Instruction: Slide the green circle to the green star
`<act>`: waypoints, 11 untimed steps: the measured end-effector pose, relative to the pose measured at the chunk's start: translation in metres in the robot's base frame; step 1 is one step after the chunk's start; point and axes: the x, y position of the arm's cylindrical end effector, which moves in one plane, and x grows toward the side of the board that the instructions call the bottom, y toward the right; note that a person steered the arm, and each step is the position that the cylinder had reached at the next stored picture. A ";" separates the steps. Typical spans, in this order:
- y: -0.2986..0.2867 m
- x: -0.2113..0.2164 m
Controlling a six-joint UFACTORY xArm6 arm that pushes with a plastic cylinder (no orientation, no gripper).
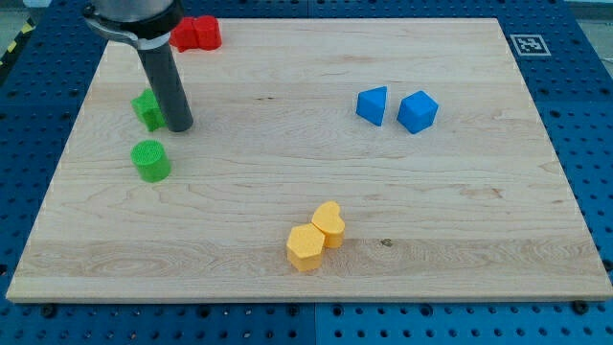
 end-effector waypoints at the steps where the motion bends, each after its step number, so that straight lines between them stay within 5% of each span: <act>1: 0.031 0.006; 3: 0.027 0.108; 6: -0.033 0.104; 11: -0.033 0.091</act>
